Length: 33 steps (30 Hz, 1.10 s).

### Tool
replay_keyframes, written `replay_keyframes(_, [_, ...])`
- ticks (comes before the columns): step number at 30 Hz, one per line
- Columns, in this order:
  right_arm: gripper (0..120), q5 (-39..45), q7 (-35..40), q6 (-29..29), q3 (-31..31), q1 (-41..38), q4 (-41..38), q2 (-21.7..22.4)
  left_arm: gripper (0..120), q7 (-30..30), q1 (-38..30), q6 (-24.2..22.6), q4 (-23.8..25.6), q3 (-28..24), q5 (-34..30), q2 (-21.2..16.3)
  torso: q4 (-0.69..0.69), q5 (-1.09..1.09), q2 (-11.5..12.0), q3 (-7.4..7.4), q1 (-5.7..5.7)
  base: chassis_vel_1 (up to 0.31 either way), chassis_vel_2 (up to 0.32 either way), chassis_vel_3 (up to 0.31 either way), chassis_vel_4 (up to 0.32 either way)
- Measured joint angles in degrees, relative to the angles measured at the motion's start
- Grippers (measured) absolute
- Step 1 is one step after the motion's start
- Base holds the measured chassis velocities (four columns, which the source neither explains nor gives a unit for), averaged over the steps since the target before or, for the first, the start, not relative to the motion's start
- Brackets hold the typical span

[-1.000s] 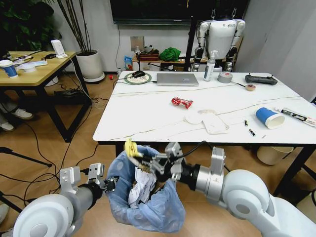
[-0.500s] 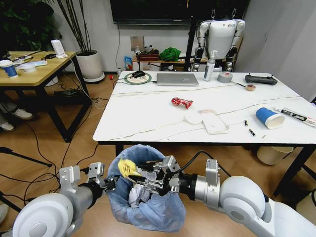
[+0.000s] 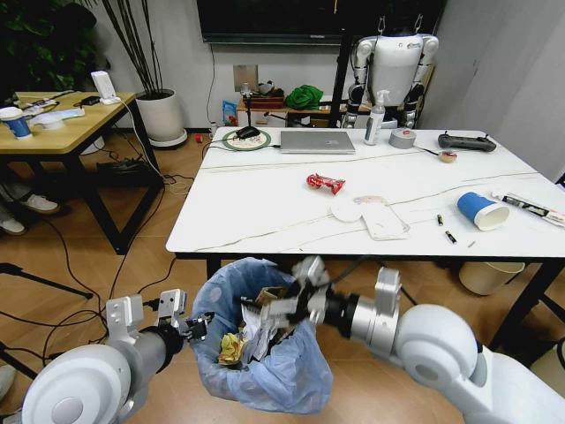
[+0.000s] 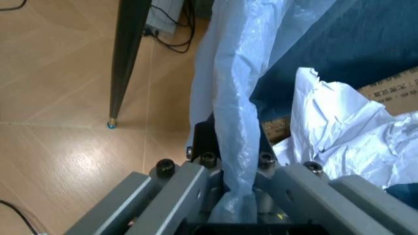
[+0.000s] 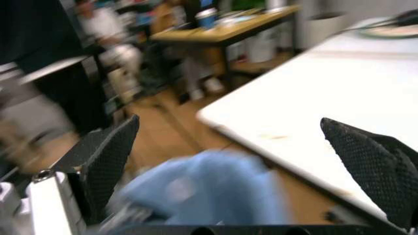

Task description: Pick up the trash bin and place the trash from the table into it.

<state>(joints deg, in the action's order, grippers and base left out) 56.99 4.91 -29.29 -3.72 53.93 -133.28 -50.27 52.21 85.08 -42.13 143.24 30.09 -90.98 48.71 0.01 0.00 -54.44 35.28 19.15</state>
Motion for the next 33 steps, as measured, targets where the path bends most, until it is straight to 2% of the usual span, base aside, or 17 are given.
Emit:
replay_keyframes(6, [100,9.4,21.4,-4.4,-2.6,-6.6,4.8,-2.8,0,0.0,0.0,0.0,0.0,-0.3,0.2,0.2,-0.01,0.01,0.0,0.00,0.00,0.000,0.000,0.000,0.000])
replay_keyframes(10, [100,10.7,23.8,-4.8,-2.6,-7.7,5.7,-3.1,0,0.0,-0.1,0.0,0.0,-0.4,0.2,0.3,0.00,0.01,0.0,0.00,0.00,0.000,0.000,0.000,0.000])
replay_keyframes(11, [100,13.3,28.0,-5.2,-2.3,-10.3,7.3,-3.9,0,0.0,-0.1,0.0,0.0,-0.4,0.2,0.3,-0.01,0.01,0.0,0.01,0.00,0.000,0.000,0.000,0.000])
replay_keyframes(12, [100,13.7,28.7,-5.2,-2.2,-10.7,7.5,-4.0,0,0.0,-0.1,0.0,0.0,-0.4,0.2,0.3,0.00,0.01,0.0,0.01,0.00,0.000,0.000,0.000,0.000])
replay_keyframes(15, [100,20.8,41.5,-5.7,-0.3,-18.2,13.6,-7.3,0,-0.1,-0.2,0.0,0.0,-0.4,0.3,0.4,0.01,-0.01,0.0,0.01,0.00,0.000,0.000,0.000,0.000])
replay_keyframes(16, [100,20.8,41.5,-5.7,-0.3,-18.2,13.6,-7.3,0,-0.1,-0.2,0.0,0.0,-0.4,0.3,0.4,0.01,-0.01,0.0,0.01,0.00,0.000,0.000,0.000,0.000])
replay_keyframes(19, [99,22.5,47.7,-5.8,1.7,-22.5,20.6,-10.2,0,-0.1,-0.4,0.0,0.0,-0.3,0.3,0.4,0.01,-0.01,0.0,0.01,0.01,0.000,0.000,0.000,0.000])
replay_keyframes(25, [95,21.7,49.0,-7.8,3.2,-24.9,28.8,-12.0,0,-0.1,-0.7,0.0,0.0,-0.3,0.3,0.5,0.01,0.00,0.0,0.01,0.01,0.000,0.000,0.000,0.000])
replay_keyframes(26, [90,21.3,48.8,-8.0,3.1,-24.8,29.3,-11.8,0,-0.1,-0.7,0.0,0.0,-0.3,0.3,0.6,0.00,0.00,0.0,0.01,0.01,0.000,0.000,0.000,0.000])
replay_keyframes(29, [87,21.0,48.6,-8.0,3.1,-24.6,29.6,-11.6,0,-0.1,-0.7,0.0,0.0,-0.3,0.2,0.7,0.00,0.00,0.0,0.01,0.01,0.000,0.000,0.000,0.000])
replay_keyframes(31, [75,20.6,48.2,-8.0,3.1,-24.1,30.1,-11.3,0,-0.1,-0.9,0.0,0.0,-0.2,0.2,0.8,0.00,0.00,0.0,0.00,0.01,0.000,0.000,0.000,0.000])
replay_keyframes(33, [70,20.4,48.1,-8.0,3.1,-23.7,30.1,-11.3,0,-0.1,-1.0,0.0,0.0,-0.2,0.1,0.7,0.00,0.00,0.0,0.00,0.01,0.000,0.000,0.000,0.000])
